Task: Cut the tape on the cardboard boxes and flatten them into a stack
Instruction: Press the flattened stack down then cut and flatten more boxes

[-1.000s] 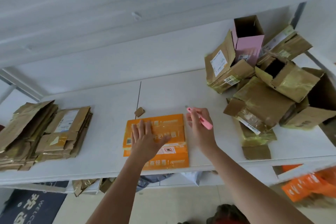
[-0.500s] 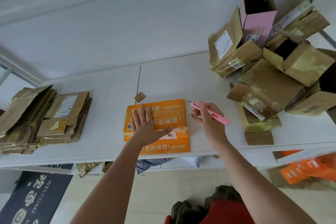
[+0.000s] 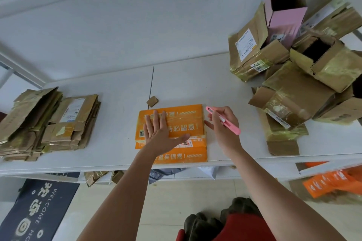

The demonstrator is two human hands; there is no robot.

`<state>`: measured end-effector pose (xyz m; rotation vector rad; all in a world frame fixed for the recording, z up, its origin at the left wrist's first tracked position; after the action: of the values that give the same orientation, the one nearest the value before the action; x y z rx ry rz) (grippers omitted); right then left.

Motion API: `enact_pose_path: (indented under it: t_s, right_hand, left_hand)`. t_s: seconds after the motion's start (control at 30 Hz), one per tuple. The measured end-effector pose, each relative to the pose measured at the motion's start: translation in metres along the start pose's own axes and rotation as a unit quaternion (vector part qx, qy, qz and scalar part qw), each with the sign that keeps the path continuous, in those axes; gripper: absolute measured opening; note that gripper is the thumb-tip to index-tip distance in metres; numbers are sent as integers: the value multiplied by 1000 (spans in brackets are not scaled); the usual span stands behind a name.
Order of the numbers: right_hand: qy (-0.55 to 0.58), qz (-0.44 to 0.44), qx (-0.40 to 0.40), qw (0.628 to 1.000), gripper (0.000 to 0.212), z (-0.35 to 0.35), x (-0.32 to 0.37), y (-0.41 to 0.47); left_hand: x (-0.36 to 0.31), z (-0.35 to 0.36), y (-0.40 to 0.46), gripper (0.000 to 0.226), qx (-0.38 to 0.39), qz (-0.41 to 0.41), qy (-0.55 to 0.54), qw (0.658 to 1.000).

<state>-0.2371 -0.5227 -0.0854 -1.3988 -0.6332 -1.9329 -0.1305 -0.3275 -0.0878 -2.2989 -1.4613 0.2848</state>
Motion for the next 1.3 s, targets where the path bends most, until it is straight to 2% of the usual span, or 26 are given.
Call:
enact_pose_path:
  t_s: [0.33, 0.7, 0.9, 1.03, 1.3]
  right_hand:
    - [-44, -30, 2, 999, 8, 2, 0, 1]
    - [-50, -54, -10, 997, 2, 2, 1, -1]
    - [-71, -65, 23, 995, 5, 9, 8, -3]
    - [-71, -81, -1, 994, 3, 7, 10, -7]
    - [-82, -63, 3, 995, 2, 8, 7, -4]
  left_hand:
    - [-1, 0, 0, 131, -4, 1, 4, 1000]
    - [0, 0, 0, 125, -12, -1, 3, 1000]
    - [1, 1, 1, 128, -21, -3, 4, 1000]
    - [0, 2, 1, 129, -19, -1, 4, 1000]
    - [0, 0, 1, 132, -21, -2, 0, 1000]
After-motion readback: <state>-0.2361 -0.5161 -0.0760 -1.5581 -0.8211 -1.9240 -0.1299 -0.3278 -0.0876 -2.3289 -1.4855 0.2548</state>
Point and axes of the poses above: each hand's wrist, its own y-axis towards the middle knuckle, its own z-axis out of the palm, x = y × z, the point moved 9 cm from there along y, towards the middle knuckle, and after that the axes turned 13 degrees about y, right-handed, at the moved point
